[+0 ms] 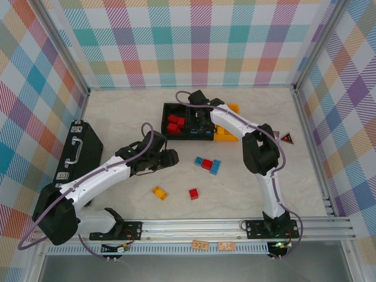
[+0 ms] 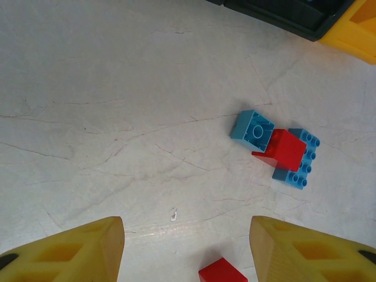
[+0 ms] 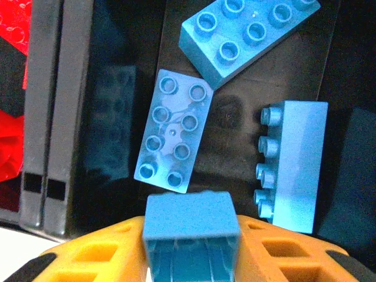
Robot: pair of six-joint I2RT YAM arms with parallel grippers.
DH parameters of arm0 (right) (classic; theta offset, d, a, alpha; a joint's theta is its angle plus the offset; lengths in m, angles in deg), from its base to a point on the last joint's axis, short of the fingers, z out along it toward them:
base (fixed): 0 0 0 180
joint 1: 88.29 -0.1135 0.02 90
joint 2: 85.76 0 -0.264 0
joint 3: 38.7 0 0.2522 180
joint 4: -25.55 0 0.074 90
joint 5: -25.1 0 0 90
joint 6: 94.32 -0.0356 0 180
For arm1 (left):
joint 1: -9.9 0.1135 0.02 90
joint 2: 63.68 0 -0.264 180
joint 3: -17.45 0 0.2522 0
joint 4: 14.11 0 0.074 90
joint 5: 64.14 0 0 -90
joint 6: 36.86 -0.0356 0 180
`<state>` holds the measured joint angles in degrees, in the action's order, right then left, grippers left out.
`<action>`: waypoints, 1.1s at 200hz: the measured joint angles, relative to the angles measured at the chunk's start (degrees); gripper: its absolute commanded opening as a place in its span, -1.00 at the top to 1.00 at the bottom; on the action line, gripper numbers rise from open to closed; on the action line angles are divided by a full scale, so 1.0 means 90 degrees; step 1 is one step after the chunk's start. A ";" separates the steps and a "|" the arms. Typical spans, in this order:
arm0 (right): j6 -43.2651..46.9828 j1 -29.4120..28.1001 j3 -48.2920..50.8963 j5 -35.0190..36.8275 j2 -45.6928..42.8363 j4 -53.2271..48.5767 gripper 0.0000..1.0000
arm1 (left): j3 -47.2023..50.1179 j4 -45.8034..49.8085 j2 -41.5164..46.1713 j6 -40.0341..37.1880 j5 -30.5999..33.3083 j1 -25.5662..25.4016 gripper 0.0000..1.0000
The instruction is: Sort the legos into containers by color
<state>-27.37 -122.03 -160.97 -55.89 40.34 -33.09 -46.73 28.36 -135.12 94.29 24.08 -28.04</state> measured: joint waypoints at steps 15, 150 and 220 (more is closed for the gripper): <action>0.0000 0.0022 -0.0095 0.0017 0.0061 -0.0034 0.15 | 0.0070 0.0012 0.0019 0.0002 0.0022 0.0000 -0.16; -0.0002 0.0005 0.0976 -0.0253 -0.1168 0.0335 -0.12 | 0.0165 0.0658 0.0255 0.0321 0.0287 0.0039 -0.23; -0.0051 -0.0102 0.2781 -0.0945 -0.2846 0.1025 -0.16 | 0.0168 0.1523 0.0233 0.1003 0.0250 0.0041 -0.35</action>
<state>-27.83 -122.95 -135.95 -64.39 14.73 -23.87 -45.22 42.06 -133.02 103.31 26.33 -27.67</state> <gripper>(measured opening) 0.566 0.656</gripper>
